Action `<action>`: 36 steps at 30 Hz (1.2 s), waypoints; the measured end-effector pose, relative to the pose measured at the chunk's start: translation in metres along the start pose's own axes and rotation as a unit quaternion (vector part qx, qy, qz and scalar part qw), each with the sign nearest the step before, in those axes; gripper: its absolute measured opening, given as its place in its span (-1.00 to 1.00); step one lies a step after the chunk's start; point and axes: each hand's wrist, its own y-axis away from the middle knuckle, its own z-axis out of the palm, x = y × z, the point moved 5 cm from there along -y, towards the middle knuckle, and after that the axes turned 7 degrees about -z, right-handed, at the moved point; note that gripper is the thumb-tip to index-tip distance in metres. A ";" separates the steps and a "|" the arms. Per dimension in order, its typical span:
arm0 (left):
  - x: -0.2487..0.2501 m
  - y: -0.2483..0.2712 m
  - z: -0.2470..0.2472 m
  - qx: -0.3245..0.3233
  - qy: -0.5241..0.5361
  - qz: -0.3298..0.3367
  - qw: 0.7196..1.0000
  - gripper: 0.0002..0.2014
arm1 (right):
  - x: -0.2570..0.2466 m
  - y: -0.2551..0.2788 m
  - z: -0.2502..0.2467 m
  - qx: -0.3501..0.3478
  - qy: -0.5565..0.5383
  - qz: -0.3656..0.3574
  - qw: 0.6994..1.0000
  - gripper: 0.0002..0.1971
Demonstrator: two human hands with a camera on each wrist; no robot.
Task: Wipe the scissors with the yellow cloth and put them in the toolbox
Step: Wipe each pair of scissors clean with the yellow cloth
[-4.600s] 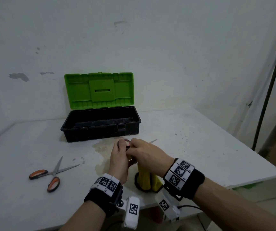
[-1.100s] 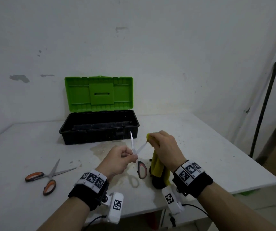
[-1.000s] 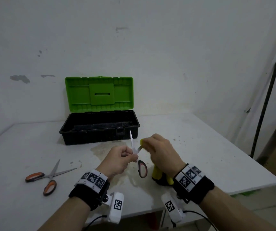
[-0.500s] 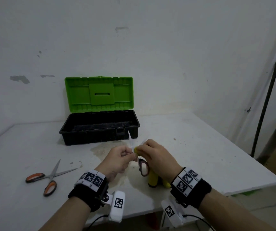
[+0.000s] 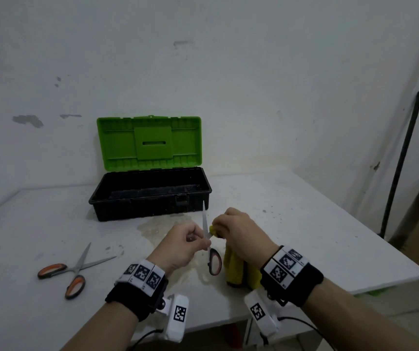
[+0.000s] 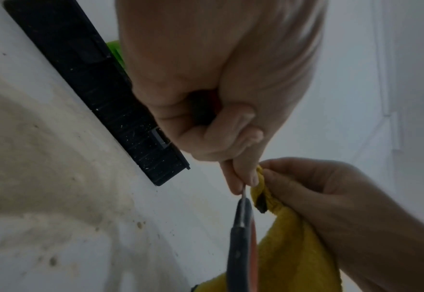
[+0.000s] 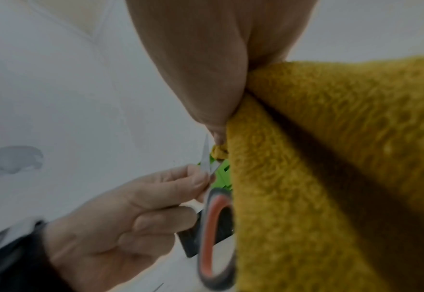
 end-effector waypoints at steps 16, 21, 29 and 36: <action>-0.010 -0.001 0.000 0.005 -0.021 -0.004 1.000 -0.91 | 0.014 -0.006 -0.006 0.004 0.055 0.044 0.998 -0.84; -0.017 -0.004 -0.001 -0.014 0.069 -0.050 0.996 -0.88 | 0.004 0.001 -0.009 0.079 0.001 -0.044 0.996 -0.87; -0.016 -0.003 0.001 -0.039 0.128 -0.064 0.989 -0.92 | 0.019 0.009 -0.012 0.157 -0.036 -0.028 0.987 -0.87; -0.011 -0.005 0.002 -0.032 0.092 -0.045 0.994 -0.91 | -0.014 0.013 -0.001 0.071 -0.060 -0.074 0.993 -0.84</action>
